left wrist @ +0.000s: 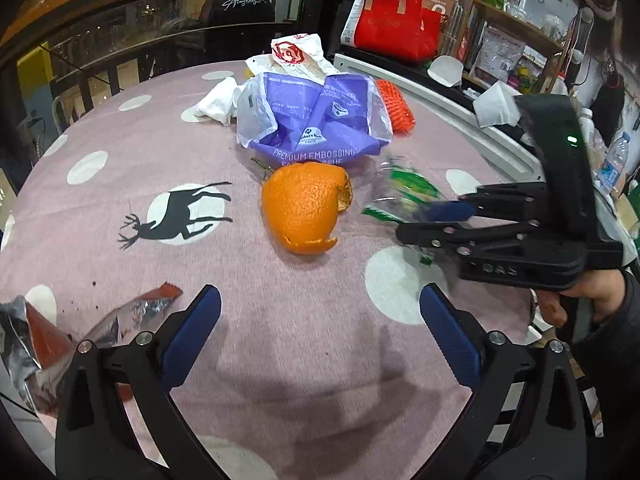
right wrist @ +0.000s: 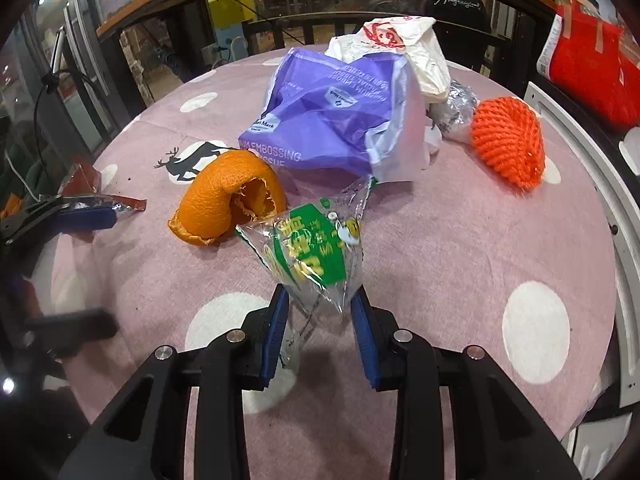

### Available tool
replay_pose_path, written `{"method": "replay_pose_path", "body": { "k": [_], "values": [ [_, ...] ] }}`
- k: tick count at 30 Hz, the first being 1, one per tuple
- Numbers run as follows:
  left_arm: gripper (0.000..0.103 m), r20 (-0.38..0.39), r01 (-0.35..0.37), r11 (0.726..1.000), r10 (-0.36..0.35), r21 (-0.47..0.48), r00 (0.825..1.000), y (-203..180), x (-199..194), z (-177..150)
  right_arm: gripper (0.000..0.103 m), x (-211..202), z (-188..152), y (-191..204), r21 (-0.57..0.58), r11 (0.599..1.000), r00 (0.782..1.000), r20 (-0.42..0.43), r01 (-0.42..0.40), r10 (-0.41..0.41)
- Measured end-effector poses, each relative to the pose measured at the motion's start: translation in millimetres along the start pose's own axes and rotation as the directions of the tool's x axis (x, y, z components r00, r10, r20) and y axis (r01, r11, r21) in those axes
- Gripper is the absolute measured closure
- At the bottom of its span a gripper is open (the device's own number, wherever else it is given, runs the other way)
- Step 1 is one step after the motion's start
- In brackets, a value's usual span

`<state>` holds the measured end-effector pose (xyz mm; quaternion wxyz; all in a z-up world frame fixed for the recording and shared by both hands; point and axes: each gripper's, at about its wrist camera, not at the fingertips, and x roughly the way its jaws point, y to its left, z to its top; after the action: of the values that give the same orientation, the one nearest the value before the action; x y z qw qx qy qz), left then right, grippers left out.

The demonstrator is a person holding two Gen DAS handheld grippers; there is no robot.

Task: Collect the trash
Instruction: 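Grasp the orange peel with the left tool while the right tool holds the wrapper, then carry wrapper and peel to the black bin and open both tools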

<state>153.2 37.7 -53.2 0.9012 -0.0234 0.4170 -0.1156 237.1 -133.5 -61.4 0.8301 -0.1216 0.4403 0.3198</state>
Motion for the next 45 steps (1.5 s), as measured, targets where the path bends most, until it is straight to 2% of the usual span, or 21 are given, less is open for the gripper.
{"method": "replay_pose_path", "body": {
  "k": [4, 11, 16, 18, 19, 20, 21, 22, 23, 24, 27, 29, 33, 38, 41, 43, 45],
  "values": [
    [0.01, -0.019, -0.034, 0.999, 0.034, 0.0, 0.999, 1.5, 13.2, 12.4, 0.077, -7.0, -12.4, -0.8, 0.027, 1.0, 1.0, 0.015, -0.001, 0.0],
    [0.022, -0.096, -0.084, 0.995, 0.079, -0.047, 0.992, 11.6, 52.2, 38.7, 0.084, -32.8, -34.3, -10.9, 0.089, 0.996, 0.996, 0.077, 0.029, -0.036],
    [0.026, -0.09, -0.091, 0.995, 0.087, -0.047, 0.992, 10.2, 65.0, 46.2, 0.084, -46.9, -46.4, -11.2, 0.093, 0.994, 0.992, 0.105, 0.057, -0.067],
    [0.045, -0.089, -0.114, 0.993, 0.109, -0.043, 0.99, 9.3, 69.2, 47.5, 0.084, -46.5, -50.2, -13.6, 0.09, 0.994, 0.992, 0.098, 0.068, -0.077],
    [0.049, -0.094, -0.114, 0.992, 0.109, -0.047, 0.99, 9.8, 71.2, 47.4, 0.083, -46.2, -51.4, -15.1, 0.099, 0.992, 0.991, 0.1, 0.077, -0.087],
    [0.058, -0.082, -0.123, 0.991, 0.118, -0.049, 0.99, 10.1, 70.3, 47.7, 0.08, -46.4, -51.9, -17.3, 0.111, 0.99, 0.989, 0.109, 0.085, -0.097],
    [0.064, -0.082, -0.13, 0.99, 0.125, -0.05, 0.989, 9.5, 70.2, 47.9, 0.061, -46.8, -51.4, -18.1, 0.119, 0.989, 0.989, 0.114, 0.085, -0.099],
    [0.066, -0.084, -0.132, 0.99, 0.127, -0.053, 0.988, 9.2, 70.7, 47.9, 0.03, -48.0, -50.0, -20.8, 0.132, 0.987, 0.986, 0.127, 0.09, -0.107],
    [0.07, -0.077, -0.133, 0.99, 0.128, -0.056, 0.989, 10.5, 69.7, 47.1, 0.017, -50.9, -47.5, -23.7, 0.153, 0.982, 0.98, 0.152, 0.109, -0.132],
    [0.073, -0.074, -0.131, 0.99, 0.126, -0.06, 0.989, 11.4, 68.8, 45.5, 0.01, -54.5, -44.8, -26.1, 0.167, 0.979, 0.973, 0.177, 0.117, -0.147],
    [0.075, -0.065, -0.123, 0.989, 0.118, -0.08, 0.991, 13.8, 64.3, 40.1, 0.011, -52.8, -28.2, -29.1, 0.187, 0.977, 0.971, 0.192, 0.106, -0.142],
    [0.075, -0.057, -0.12, 0.989, 0.115, -0.091, 0.992, 13.3, 60.6, 35.8, 0.011, -38.2, -11.9, -33.5, 0.226, 0.965, 0.976, 0.139, 0.131, -0.165],
    [0.076, -0.02, -0.136, 0.985, 0.135, -0.102, 0.991, 10.0, 47.8, 27.8, 0.011, -8.1, 8.0, -39.4, 0.308, 0.948, 0.992, 0.062, 0.084, -0.108],
    [0.077, -0.004, -0.127, 0.986, 0.128, -0.108, 0.992, 9.8, 34.3, 22.1, 0.013, 18.2, 24.1, -34.6, 0.337, 0.93, 0.987, 0.01, 0.146, -0.159],
    [0.077, -0.005, -0.097, 0.988, 0.098, -0.12, 0.995, 10.2, 28.9, 20.4, 0.026, 25.1, 25.4, -32.1, 0.318, 0.928, 0.98, -0.016, 0.194, -0.199],
    [0.077, -0.002, -0.078, 0.988, 0.078, -0.137, 0.997, 9.6, 25.3, 19.1, 0.046, 22.0, 22.5, -28.9, 0.294, 0.93, 0.975, -0.021, 0.219, -0.223],
    [0.077, 0.012, -0.073, 0.988, 0.075, -0.136, 0.997, 8.1, 18.5, 16.4, 0.049, 16.5, 17.1, -30.9, 0.296, 0.932, 0.977, -0.015, 0.207, -0.213]
  ]
}}
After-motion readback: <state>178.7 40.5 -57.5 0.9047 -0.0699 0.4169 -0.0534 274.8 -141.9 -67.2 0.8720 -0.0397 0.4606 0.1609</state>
